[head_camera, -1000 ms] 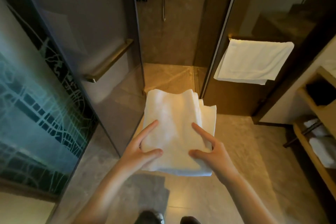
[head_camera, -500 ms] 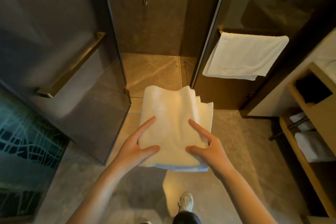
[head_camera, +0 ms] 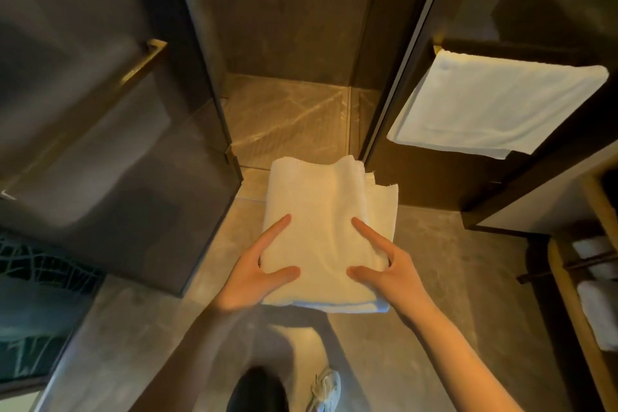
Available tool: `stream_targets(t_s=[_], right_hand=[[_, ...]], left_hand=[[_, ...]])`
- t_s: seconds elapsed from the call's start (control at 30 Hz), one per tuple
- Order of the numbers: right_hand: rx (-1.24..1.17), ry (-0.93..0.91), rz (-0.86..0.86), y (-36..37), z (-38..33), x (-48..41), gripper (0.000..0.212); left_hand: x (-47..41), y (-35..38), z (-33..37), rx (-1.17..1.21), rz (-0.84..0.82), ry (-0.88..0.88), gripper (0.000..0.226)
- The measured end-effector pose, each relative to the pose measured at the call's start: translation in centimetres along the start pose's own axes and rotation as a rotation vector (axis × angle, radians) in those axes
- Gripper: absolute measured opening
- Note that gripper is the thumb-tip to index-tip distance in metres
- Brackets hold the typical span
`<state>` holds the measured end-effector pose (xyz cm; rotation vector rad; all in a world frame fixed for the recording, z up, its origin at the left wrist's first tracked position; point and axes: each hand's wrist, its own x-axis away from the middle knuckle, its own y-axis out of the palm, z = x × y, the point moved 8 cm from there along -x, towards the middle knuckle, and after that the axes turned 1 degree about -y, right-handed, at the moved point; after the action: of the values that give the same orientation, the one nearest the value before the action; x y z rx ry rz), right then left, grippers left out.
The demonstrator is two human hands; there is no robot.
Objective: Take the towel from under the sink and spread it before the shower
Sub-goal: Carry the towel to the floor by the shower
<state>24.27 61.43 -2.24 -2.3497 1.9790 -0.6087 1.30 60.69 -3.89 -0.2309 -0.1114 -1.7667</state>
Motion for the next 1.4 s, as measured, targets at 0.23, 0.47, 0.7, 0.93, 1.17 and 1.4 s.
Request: stream_targets(t_s=[0.23,0.47,0.7,0.93,1.17,1.4], right_hand=[[-0.007,0.025,0.035,1.7,6.1,-8.4,0.077],[-0.081,0.053,0.058,6.1,21.5,-19.4,0.077],[-0.127,0.080,0.092,10.1,41.5,-28.9,0.073],[-0.114,0.081,0.034,12.6,60.2,-38.7,0.072],[-0.059,0.079,0.051,14.9,73.1,-44.2,0.075],[-0.033,0.157,0.065,15.0,78.3,-46.2,0.075]], left_hand=[[-8.9,-2.3,-8.1,-0.064,-0.007,-0.138,0.081],[-18.9,-3.3,-24.2,-0.082,-0.046,-0.150,0.080],[-27.8,-1.8,-44.8,-0.063,-0.082,-0.154,0.079],[-36.3,0.2,-65.0,0.030,-0.098,-0.151,0.081],[-41.5,1.5,-78.1,0.033,-0.124,-0.119,0.079],[-43.9,3.2,-83.4,-0.042,-0.122,-0.171,0.078]])
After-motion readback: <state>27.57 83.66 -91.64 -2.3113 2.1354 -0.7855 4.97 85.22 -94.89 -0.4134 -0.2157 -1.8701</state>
